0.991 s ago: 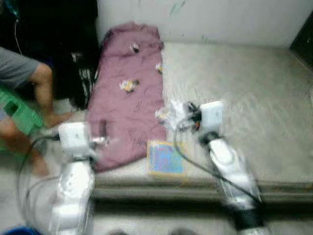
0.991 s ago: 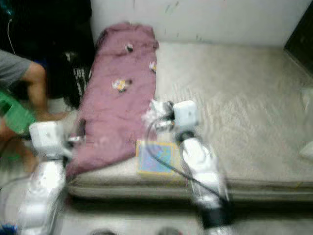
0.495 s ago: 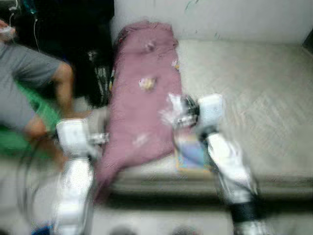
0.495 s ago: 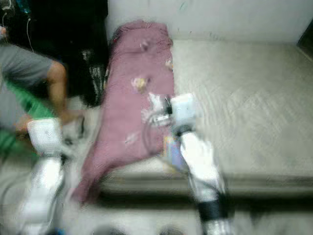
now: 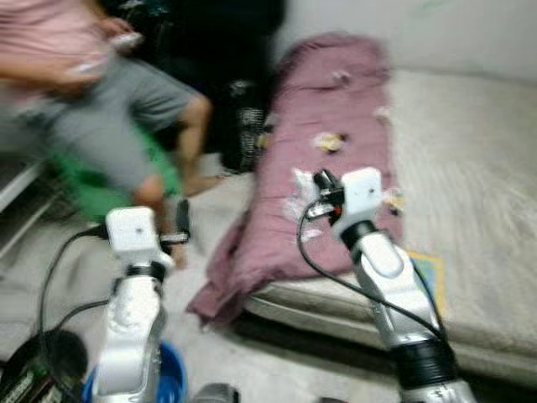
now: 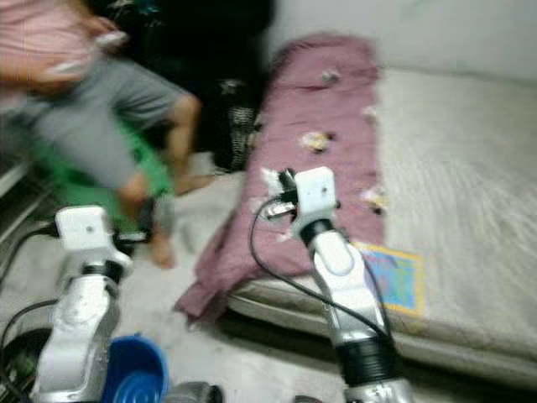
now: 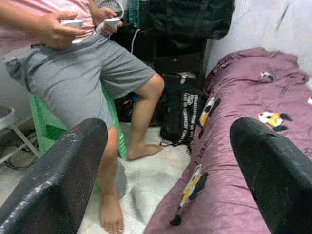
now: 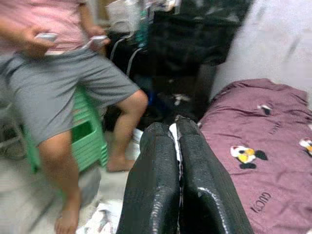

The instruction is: Clean up the room

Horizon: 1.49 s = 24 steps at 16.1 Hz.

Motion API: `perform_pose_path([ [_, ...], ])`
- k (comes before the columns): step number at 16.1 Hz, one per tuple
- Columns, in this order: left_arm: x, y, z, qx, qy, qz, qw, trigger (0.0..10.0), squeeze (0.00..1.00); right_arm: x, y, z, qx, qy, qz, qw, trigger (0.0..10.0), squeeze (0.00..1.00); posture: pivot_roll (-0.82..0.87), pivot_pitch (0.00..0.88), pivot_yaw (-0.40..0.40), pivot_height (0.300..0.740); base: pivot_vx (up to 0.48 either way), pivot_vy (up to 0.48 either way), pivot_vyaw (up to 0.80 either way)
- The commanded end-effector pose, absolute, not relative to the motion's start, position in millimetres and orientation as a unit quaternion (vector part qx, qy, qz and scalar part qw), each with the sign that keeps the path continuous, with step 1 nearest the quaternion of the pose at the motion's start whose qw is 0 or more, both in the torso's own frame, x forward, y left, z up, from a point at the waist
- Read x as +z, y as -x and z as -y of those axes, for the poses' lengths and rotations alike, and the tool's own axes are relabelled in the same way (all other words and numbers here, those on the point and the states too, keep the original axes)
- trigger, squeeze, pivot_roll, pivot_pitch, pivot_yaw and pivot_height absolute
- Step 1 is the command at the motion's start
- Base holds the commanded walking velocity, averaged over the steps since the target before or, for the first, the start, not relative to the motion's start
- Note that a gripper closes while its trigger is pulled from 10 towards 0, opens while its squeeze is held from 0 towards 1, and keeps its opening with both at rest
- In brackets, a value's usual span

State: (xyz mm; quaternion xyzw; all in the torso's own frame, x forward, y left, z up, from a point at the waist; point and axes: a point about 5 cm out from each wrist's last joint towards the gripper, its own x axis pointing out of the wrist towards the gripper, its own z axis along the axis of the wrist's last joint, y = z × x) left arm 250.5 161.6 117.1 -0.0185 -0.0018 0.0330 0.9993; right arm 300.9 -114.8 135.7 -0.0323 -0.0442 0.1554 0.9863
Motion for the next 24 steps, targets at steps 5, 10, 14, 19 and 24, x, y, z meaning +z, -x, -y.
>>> perform_pose_path([
  [5,118.1,-247.9,-165.2,0.039,0.013,-0.003,0.999,10.0,0.0,140.2,-301.1,110.5,0.161,0.03,0.054,0.985,10.0,0.0,-0.02,0.0,-0.021,0.74,0.0,0.0,0.8],
  [10,118.5,-247.1,-163.8,0.029,0.011,-0.005,1.0,10.0,0.0,139.1,-300.8,109.0,0.163,0.028,0.053,0.985,10.0,0.0,-0.02,0.0,-0.017,0.74,0.0,0.0,0.8],
  [14,114.6,-248.4,-162.4,0.015,0.006,-0.013,1.0,10.0,0.0,137.3,-301.2,111.1,0.145,0.019,0.055,0.988,10.0,0.0,-0.02,0.0,0.018,0.74,0.0,0.0,0.4],
  [19,113.8,-247.9,-165.9,0.03,0.0,-0.009,0.999,10.0,0.0,136.8,-306.6,101.4,0.159,0.009,0.055,0.986,10.0,0.0,0.03,0.0,-0.023,0.74,0.0,0.0,0.0],
  [24,110.3,-238.4,-171.6,0.055,-0.003,-0.011,0.998,10.0,0.0,136.0,-313.5,88.8,0.184,0.006,0.053,0.981,10.0,0.0,0.06,0.0,-0.063,0.74,0.0,0.0,0.0],
])
